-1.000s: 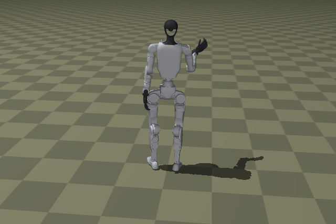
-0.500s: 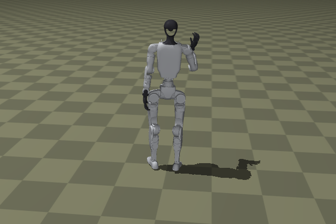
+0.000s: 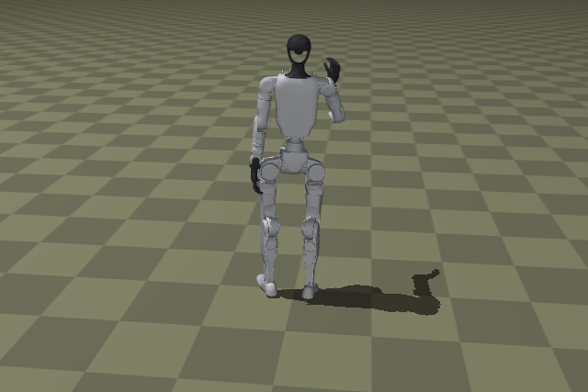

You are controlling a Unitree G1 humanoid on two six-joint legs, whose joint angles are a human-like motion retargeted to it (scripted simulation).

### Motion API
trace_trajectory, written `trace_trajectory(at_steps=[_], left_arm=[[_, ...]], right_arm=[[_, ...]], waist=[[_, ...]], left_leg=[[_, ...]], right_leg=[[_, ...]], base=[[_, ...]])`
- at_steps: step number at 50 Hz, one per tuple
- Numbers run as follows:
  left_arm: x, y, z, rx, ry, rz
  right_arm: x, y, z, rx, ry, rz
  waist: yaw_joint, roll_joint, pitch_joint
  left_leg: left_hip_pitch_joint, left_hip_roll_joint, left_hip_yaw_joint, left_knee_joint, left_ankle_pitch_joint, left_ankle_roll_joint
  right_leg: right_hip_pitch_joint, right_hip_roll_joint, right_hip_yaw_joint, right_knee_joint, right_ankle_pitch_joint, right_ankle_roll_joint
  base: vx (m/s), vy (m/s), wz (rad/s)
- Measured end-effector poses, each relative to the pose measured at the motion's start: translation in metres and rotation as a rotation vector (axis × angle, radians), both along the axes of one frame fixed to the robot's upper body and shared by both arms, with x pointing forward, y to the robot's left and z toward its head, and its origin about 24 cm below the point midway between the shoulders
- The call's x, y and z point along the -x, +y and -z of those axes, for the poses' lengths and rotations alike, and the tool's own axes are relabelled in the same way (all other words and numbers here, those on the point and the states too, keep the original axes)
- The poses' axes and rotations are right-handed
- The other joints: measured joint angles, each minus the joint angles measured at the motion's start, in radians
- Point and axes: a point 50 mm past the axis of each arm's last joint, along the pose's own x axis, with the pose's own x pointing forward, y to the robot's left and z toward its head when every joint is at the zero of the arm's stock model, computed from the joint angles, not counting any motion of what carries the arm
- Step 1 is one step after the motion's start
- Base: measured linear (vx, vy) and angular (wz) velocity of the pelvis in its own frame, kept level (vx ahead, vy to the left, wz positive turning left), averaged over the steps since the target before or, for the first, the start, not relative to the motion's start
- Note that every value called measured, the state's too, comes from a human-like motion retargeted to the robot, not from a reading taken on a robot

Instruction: Upper body actions

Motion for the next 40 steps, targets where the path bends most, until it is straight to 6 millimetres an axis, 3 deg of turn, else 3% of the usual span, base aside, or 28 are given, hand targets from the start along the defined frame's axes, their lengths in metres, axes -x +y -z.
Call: trace_trajectory(at_steps=[3, 7, 13, 17, 21, 23, 25, 28, 30, 31, 33, 35, 36, 40], left_arm=[[0.001, -0.001, 0.0, 0.0, 0.001, -0.008], [0.0, -0.001, 0.0, 0.002, 0.001, -0.004], [-0.001, -0.002, 0.0, 0.004, -0.005, 0.007], [-0.002, -0.003, 0.001, 0.007, -0.009, 0.01], [-0.001, -0.002, 0.0, 0.008, -0.006, 0.011], [0.0, -0.002, 0.0, 0.009, -0.003, 0.008], [0.001, -0.003, 0.0, 0.013, 0.002, 0.009], [-0.006, -0.002, 0.001, 0.014, -0.01, 0.028], [-0.012, -0.002, 0.001, 0.014, -0.025, 0.04], [-0.013, -0.002, 0.001, 0.014, -0.031, 0.043], [-0.014, -0.002, 0.001, 0.013, -0.038, 0.046], [-0.012, 0.0, 0.001, 0.016, -0.032, 0.053], [-0.01, 0.001, 0.001, 0.016, -0.024, 0.057], [-0.005, 0.001, 0.0, 0.017, 0.0, 0.059]], right_arm=[[0.015, 0.0, 0.012, -0.038, -0.097, -0.051], [0.024, 0.003, 0.054, -0.12, -0.013, -0.159], [0.023, 0.001, 0.155, -0.051, 0.555, -0.132], [0.039, -0.001, 0.233, 0.042, 1.017, -0.158], [0.081, -0.012, 0.307, 0.091, 1.455, -0.11], [0.108, -0.015, 0.334, 0.161, 1.635, -0.06], [0.159, -0.024, 0.362, 0.304, 1.965, 0.018], [0.215, -0.046, 0.376, 0.405, 2.468, 0.081], [0.252, -0.05, 0.378, 0.347, 2.74, 0.124], [0.265, -0.044, 0.379, 0.256, 2.795, 0.105], [0.282, -0.035, 0.38, 0.018, 2.826, 0.125], [0.288, -0.028, 0.382, -0.335, 2.75, 0.169], [0.286, -0.028, 0.382, -0.423, 2.711, 0.178], [0.278, -0.036, 0.381, -0.522, 2.677, 0.146]], waist=[[-0.007, 0.002, 0.002], [-0.001, 0.003, 0.003], [0.008, 0.007, 0.017], [0.008, 0.008, 0.025], [0.005, 0.009, 0.024], [0.001, 0.01, 0.022], [-0.001, 0.013, 0.019], [0.023, 0.009, 0.032], [0.047, 0.004, 0.044], [0.052, 0.007, 0.046], [0.091, 0.009, 0.041], [0.115, 0.01, 0.032], [0.099, 0.008, 0.029], [0.032, 0.017, 0.029]], left_leg=[[0.001, -0.003, -0.009, -0.001, -0.002, 0.0], [0.0, -0.006, -0.008, -0.003, -0.001, 0.001], [0.002, 0.0, 0.011, -0.002, 0.001, 0.002], [0.002, 0.006, 0.017, 0.002, 0.001, -0.001], [0.006, 0.003, 0.019, -0.003, 0.0, 0.002], [0.007, 0.002, 0.018, -0.006, 0.0, 0.004], [0.007, 0.002, 0.018, -0.007, -0.001, 0.003], [0.004, 0.007, 0.026, -0.001, 0.001, -0.002], [-0.002, 0.009, 0.035, 0.006, 0.005, -0.005], [-0.006, 0.014, 0.034, 0.007, 0.006, -0.006], [-0.011, 0.023, 0.064, 0.009, 0.005, -0.009], [-0.017, 0.027, 0.088, 0.009, 0.001, -0.012], [-0.017, 0.02, 0.077, 0.009, 0.001, -0.011], [-0.019, 0.002, 0.029, 0.004, 0.006, -0.001]], right_leg=[[0.001, -0.002, -0.008, -0.001, 0.0, 0.001], [-0.003, -0.003, -0.006, -0.001, 0.0, 0.0], [-0.003, 0.002, 0.014, -0.001, 0.004, -0.002], [-0.004, 0.003, 0.022, -0.001, 0.006, -0.003], [-0.007, 0.005, 0.023, 0.0, 0.008, -0.005], [-0.009, 0.006, 0.023, 0.0, 0.008, -0.006], [-0.012, 0.006, 0.024, 0.0, 0.008, -0.006], [-0.01, 0.003, 0.032, 0.0, 0.009, -0.007], [-0.008, -0.001, 0.042, 0.0, 0.009, -0.006], [-0.012, -0.013, 0.043, 0.007, 0.012, 0.007], [-0.02, -0.02, 0.075, 0.013, 0.007, 0.019], [-0.03, -0.019, 0.098, 0.016, 0.003, 0.018], [-0.028, -0.007, 0.085, 0.009, 0.002, 0.003], [-0.018, 0.013, 0.029, -0.009, 0.008, -0.02]], base=[[0.0, 0.0, 0.0], [0.0, 0.0, 0.0], [-0.01, 0.0, -0.13], [0.0, 0.0, 0.0], [0.0, 0.0, 0.0], [0.0, 0.0, 0.0], [0.0, 0.0, 0.0], [0.0, 0.0, -0.07], [-0.01, 0.0, -0.1], [0.0, 0.0, 0.0], [0.05, -0.04, -0.57], [0.02, 0.0, -0.47], [0.0, 0.02, 0.26], [-0.02, 0.04, 0.52]])
